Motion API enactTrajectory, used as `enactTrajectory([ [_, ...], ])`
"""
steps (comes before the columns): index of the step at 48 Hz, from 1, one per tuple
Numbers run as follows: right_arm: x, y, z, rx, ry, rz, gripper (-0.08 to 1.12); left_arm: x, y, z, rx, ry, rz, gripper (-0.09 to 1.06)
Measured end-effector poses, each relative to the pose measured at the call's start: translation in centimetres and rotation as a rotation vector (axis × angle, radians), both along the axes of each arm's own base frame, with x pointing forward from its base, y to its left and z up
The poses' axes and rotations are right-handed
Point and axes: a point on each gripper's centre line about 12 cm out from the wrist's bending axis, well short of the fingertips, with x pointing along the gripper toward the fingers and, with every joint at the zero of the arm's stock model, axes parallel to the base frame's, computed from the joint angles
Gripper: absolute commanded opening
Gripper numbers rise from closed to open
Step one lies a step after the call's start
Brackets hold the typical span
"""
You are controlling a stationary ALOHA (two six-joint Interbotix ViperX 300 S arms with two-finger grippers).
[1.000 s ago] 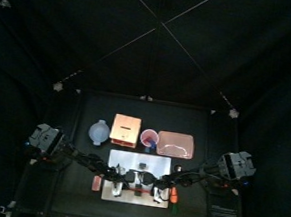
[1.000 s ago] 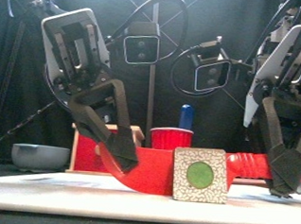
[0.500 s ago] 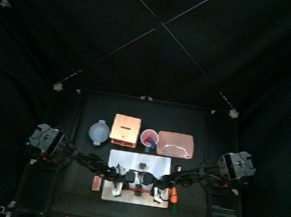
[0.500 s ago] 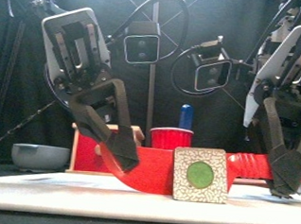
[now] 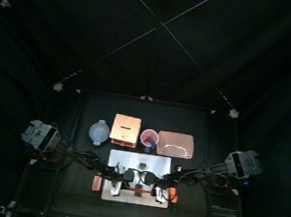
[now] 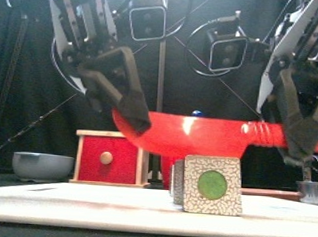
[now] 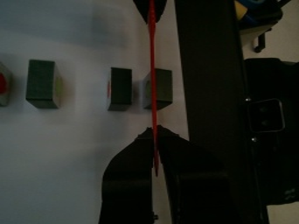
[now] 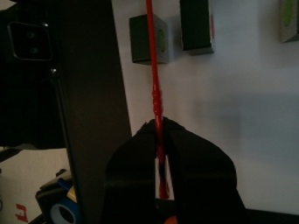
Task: Place sushi on board then cut the sushi with the knife then place the pieces on the plate
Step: Cut the sushi into 4 pieces
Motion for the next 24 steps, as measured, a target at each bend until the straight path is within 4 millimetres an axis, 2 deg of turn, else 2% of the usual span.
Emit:
enactTrajectory([
  [6,-0.2,-0.8,2.1,-0.001,-0.045,0.000,0.37,0.0,0.5,1.8,0.042,-0.059,-0.035,0.42],
  [11,-0.9,-1.8,3.5,-0.013,-0.076,0.005,0.37,0.2,1.6,2.8,0.085,-0.101,-0.043,0.44],
  [17,-2.1,-3.0,4.6,-0.011,-0.092,-0.014,0.37,0.7,3.1,3.8,0.110,-0.153,-0.024,0.55],
  [24,-4.2,-4.0,4.9,-0.005,-0.092,-0.031,0.37,1.2,4.8,4.2,0.114,-0.183,0.019,0.75],
])
